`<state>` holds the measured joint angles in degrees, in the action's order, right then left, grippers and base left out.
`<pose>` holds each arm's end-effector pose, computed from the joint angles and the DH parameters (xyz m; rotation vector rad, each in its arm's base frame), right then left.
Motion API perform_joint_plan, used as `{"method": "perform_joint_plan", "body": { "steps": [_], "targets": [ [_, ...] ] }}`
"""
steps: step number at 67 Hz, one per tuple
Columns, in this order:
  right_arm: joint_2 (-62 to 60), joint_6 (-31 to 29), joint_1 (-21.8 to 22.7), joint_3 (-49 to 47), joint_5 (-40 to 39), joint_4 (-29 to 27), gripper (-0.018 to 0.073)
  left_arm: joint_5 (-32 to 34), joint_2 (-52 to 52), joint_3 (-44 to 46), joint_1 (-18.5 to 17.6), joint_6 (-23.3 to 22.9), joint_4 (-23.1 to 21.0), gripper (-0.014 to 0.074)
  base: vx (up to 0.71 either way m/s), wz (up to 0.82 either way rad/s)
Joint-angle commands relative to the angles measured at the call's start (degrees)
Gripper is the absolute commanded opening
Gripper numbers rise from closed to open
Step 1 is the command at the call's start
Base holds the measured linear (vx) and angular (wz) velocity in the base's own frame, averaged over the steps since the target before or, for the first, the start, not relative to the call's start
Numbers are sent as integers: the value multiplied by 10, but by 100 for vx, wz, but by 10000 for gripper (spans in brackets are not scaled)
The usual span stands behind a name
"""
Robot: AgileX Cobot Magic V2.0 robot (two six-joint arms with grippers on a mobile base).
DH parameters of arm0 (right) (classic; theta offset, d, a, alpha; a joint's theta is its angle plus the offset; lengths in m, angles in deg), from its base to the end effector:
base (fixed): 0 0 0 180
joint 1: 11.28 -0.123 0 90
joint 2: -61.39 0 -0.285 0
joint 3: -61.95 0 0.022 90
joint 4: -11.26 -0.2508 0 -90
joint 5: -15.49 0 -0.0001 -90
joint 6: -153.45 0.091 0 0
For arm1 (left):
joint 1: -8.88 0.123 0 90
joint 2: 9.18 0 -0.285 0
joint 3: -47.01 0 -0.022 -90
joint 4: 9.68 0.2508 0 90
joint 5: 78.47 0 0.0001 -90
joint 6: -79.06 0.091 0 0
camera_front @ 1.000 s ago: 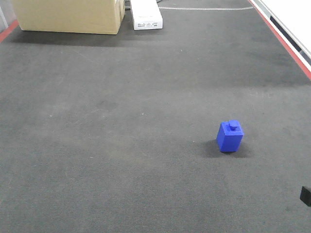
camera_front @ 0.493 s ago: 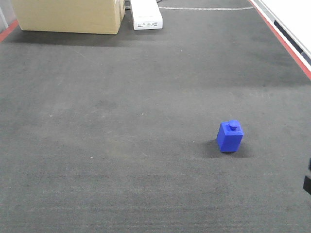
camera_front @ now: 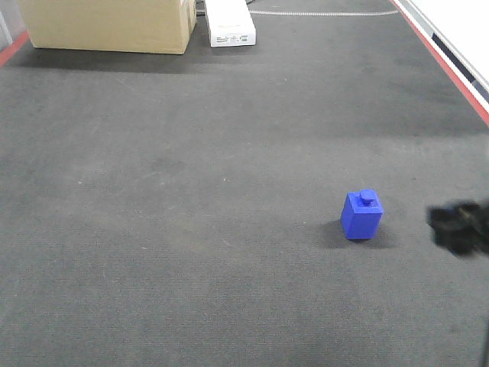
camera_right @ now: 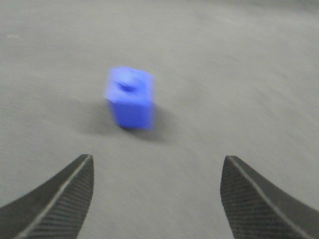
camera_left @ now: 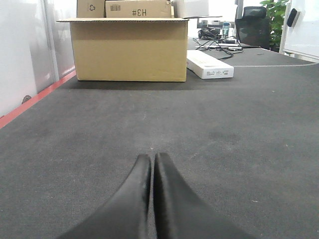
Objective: Pour parts from conveyor to right shelf
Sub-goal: 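Move the right gripper down over the blue part on the belt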
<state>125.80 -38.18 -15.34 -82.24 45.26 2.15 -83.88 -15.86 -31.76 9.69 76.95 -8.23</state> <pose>0.1964 0.0211 0.2992 -0.1949 2.2540 0.0923 0.0562 0.0010 0.1965 -0.0223 1.5856 0.0038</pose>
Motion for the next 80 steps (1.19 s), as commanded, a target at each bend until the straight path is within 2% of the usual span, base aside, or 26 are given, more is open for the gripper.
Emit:
{"method": "perform_joint_plan", "body": {
  "steps": [1,15,38,57,80],
  "targets": [
    [50,12,-27,-70,-18,-3,520,41,2,15,1,-4,-4,-6,0,0],
    [174,50,-37,-183,64,6,520,41,2,15,1,-4,-4,-6,0,0],
    [357,61,-37,-358,202,8,520,41,2,15,1,-4,-4,-6,0,0],
    [446,77,-37,-440,261,53,520,41,2,15,1,-4,-4,-6,0,0],
    [496,76,-37,-460,284,51,519,41,2,15,1,-4,-4,-6,0,0]
  ]
}}
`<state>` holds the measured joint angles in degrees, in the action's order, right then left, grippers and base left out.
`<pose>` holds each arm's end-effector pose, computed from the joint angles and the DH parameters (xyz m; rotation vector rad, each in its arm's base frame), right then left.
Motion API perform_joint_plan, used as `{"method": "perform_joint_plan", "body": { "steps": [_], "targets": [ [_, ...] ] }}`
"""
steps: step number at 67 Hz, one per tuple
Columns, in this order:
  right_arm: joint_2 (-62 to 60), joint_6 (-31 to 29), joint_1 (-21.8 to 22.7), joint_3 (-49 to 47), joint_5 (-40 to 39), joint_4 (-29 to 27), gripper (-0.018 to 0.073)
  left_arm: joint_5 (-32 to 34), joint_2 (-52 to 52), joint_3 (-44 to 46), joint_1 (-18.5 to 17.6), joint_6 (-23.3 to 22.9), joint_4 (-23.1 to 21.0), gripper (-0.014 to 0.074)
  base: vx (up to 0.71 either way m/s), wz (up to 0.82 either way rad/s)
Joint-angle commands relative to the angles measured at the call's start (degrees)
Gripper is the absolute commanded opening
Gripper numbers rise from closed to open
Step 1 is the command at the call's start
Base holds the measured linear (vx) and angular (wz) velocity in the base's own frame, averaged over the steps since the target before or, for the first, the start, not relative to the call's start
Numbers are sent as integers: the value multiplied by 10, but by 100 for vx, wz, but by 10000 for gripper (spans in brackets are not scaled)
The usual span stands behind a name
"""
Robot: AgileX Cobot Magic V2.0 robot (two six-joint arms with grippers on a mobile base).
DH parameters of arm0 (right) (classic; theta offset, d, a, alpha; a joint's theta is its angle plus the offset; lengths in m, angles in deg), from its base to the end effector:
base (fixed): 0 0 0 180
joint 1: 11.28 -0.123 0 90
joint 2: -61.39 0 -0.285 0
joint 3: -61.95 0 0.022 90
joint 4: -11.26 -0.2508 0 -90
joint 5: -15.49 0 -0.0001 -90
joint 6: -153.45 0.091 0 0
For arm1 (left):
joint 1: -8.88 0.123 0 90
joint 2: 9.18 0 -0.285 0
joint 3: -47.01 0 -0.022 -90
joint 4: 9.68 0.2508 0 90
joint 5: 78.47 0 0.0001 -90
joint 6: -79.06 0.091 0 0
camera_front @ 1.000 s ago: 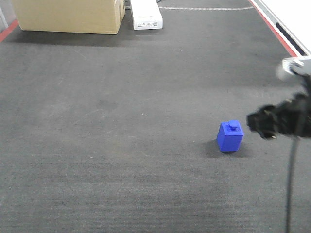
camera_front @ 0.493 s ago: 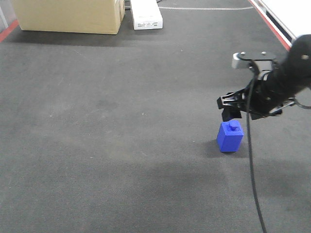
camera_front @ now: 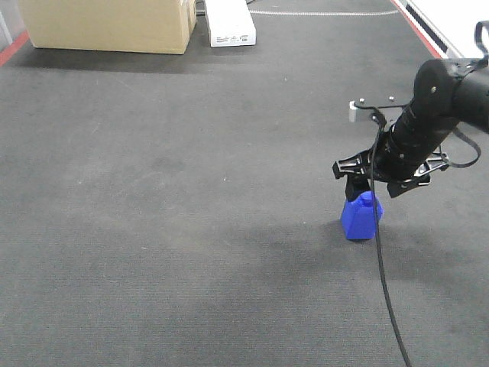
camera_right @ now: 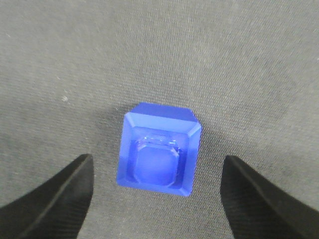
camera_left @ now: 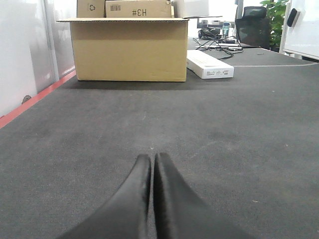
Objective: Pour parts from conveyor to right shelf
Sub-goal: 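Move the right gripper down over the blue part on the belt, then close the right gripper on the blue part, then lift the blue part off the belt with the right gripper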
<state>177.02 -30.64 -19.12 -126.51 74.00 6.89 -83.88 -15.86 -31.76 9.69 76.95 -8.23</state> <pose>0.3874 0.0593 0.2390 -0.2549 2.8808 0.1132 0.0562 0.0010 0.1965 -0.0223 1.5856 0.0038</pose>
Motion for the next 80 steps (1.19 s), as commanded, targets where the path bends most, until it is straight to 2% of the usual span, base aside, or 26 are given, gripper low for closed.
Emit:
{"method": "perform_joint_plan", "body": {
  "steps": [1,15,22,28,43,46,58,71,80],
  "targets": [
    [-14,1,1,-17,-2,4,519,41,2,15,1,-4,-4,-6,0,0],
    [14,0,1,-17,-3,2,507,41,2,15,1,-4,-4,-6,0,0],
    [22,0,1,-17,-10,2,451,41,2,15,1,-4,-4,-6,0,0],
    [22,0,1,-17,-23,2,353,41,2,15,1,-4,-4,-6,0,0],
    [-15,-10,1,-17,-34,15,25,41,2,15,1,-4,-4,-6,0,0],
    [-28,-11,1,-15,-36,16,-15,41,2,15,1,-4,-4,-6,0,0],
    [-120,-8,1,35,-94,22,-9,41,2,15,1,-4,-4,-6,0,0],
    [-246,30,1,158,-191,34,-9,41,2,15,1,-4,-4,-6,0,0],
    [-332,30,1,234,-220,30,-9,41,2,15,1,-4,-4,-6,0,0]
  ]
}}
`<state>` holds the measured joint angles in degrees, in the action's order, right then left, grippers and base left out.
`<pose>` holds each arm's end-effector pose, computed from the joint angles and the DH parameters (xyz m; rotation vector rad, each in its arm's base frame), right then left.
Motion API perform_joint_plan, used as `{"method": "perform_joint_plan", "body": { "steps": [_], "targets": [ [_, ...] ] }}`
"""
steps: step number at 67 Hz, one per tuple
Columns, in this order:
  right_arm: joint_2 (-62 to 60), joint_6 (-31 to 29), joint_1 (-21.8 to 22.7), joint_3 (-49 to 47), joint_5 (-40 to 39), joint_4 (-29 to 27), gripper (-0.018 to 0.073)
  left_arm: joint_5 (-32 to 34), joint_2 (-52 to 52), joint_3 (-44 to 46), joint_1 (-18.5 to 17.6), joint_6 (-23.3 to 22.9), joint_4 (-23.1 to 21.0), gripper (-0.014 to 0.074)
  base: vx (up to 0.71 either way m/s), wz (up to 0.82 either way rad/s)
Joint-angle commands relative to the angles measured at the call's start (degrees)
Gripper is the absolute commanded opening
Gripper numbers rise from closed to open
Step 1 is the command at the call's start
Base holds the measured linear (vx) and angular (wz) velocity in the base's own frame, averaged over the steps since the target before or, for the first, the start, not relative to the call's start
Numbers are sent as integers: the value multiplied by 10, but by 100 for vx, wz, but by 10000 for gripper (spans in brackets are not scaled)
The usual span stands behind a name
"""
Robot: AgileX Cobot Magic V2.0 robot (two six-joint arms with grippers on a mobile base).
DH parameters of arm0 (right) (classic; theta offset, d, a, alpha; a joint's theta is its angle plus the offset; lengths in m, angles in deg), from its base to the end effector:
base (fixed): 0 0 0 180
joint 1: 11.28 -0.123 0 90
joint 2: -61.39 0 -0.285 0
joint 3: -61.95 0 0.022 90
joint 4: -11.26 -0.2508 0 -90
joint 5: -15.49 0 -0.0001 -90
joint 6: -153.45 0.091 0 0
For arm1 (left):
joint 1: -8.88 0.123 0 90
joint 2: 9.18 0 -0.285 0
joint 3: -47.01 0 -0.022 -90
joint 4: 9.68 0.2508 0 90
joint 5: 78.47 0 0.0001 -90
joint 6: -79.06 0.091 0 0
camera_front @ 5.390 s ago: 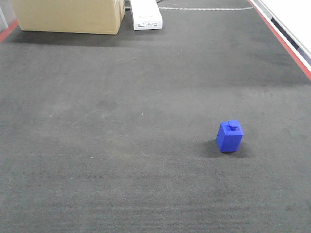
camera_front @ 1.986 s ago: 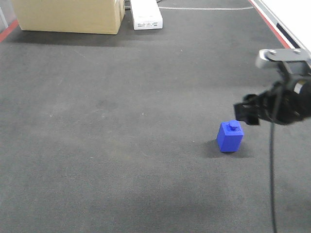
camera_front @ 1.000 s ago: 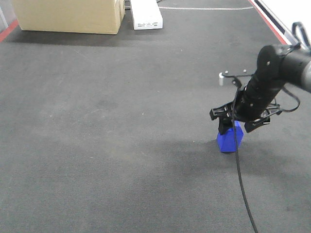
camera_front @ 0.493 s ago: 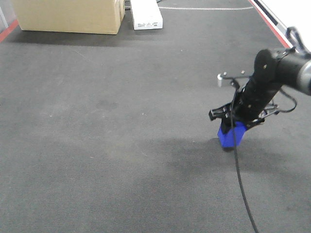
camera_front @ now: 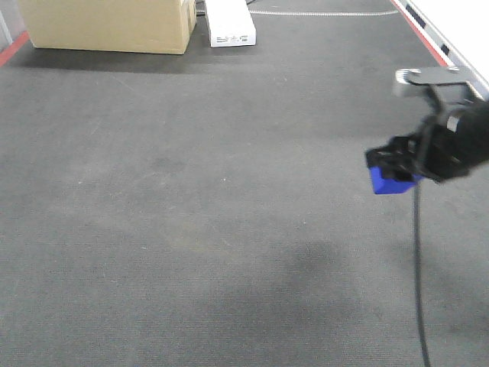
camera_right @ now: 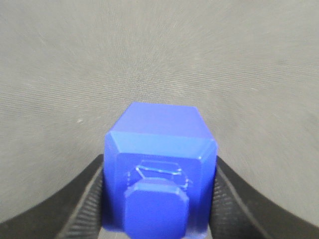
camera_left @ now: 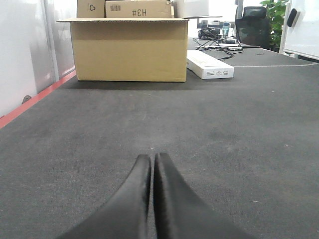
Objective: Pour parts from conveyor to right shelf
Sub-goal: 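Lift the blue part off the belt with the right gripper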
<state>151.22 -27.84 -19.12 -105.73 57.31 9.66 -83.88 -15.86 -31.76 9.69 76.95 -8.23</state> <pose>0.2994 0.0429 0.3031 -0.1816 2.5075 0.0786 0.0562 0.0010 0.1965 -0.0223 1.5856 0.0038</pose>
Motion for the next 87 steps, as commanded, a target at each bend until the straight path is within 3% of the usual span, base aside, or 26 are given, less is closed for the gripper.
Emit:
{"method": "perform_joint_plan", "body": {
  "steps": [1,52,72,87],
  "targets": [
    [-82,2,1,34,-55,2,-9,41,2,15,1,-4,-4,-6,0,0],
    [-599,-7,1,339,-90,4,-9,41,2,15,1,-4,-4,-6,0,0],
    [-776,-21,1,459,-208,4,-9,41,2,15,1,-4,-4,-6,0,0],
    [-798,-21,1,484,-245,4,-9,41,2,15,1,-4,-4,-6,0,0]
  ]
}}
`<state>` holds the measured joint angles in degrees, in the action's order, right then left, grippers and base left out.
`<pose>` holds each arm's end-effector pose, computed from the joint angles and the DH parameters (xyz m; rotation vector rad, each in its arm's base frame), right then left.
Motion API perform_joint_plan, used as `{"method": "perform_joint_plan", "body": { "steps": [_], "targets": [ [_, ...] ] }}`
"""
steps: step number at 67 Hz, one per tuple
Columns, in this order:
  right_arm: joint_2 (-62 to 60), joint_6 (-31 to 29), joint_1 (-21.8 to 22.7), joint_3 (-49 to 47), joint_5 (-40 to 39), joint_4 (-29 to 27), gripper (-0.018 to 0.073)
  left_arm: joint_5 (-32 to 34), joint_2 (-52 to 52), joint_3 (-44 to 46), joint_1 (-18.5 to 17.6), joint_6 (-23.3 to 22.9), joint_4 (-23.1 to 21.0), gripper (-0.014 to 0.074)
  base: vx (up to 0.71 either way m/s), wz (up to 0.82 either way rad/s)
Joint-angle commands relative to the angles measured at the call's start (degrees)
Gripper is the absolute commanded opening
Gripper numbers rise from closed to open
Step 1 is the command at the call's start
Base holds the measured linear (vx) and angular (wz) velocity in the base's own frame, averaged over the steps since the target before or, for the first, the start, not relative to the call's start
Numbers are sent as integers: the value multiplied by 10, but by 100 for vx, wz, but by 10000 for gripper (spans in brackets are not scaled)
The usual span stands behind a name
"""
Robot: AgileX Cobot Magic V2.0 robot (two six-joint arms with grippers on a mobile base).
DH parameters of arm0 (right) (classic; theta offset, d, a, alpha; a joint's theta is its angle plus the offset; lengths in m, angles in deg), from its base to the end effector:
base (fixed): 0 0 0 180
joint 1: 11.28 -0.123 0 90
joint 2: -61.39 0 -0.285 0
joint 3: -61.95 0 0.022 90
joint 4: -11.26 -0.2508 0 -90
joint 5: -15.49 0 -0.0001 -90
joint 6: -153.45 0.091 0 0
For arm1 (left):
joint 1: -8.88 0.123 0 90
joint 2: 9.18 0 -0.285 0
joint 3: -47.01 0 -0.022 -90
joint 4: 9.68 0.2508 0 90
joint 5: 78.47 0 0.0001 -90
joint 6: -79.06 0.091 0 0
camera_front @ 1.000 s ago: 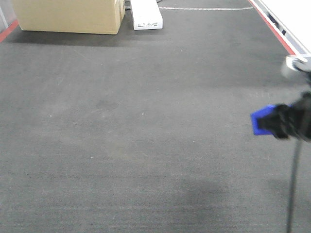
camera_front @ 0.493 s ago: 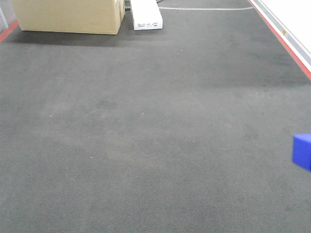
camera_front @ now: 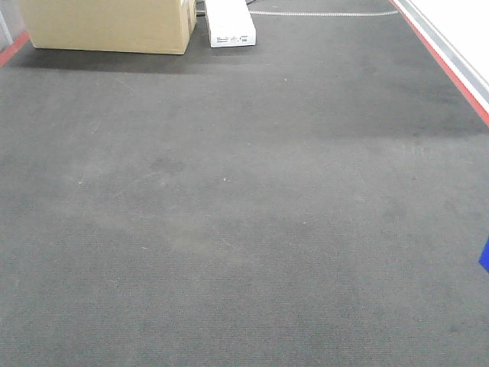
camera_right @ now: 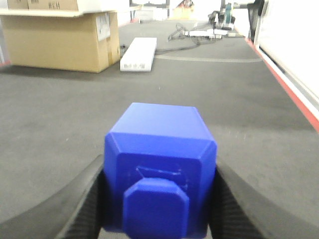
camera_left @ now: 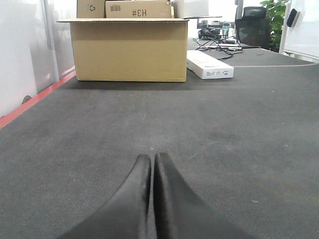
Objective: Pour parts from conveyor to right shelf
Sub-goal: 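Lift the blue part off the belt with the right gripper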
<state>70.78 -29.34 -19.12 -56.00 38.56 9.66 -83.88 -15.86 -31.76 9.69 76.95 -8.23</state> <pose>0.0398 0.0065 0.2629 -0.1401 1.6443 0.0958 0.0562 0.0010 0.1965 -0.0223 1.5856 0.0038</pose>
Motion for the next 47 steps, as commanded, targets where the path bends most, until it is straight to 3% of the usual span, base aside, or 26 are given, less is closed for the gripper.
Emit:
{"method": "perform_joint_plan", "body": {
  "steps": [1,47],
  "targets": [
    [6,-6,1,-13,-56,4,-9,41,2,15,1,-4,-4,-6,0,0],
    [6,-6,1,-13,-54,4,-9,41,2,15,1,-4,-4,-6,0,0]
  ]
}}
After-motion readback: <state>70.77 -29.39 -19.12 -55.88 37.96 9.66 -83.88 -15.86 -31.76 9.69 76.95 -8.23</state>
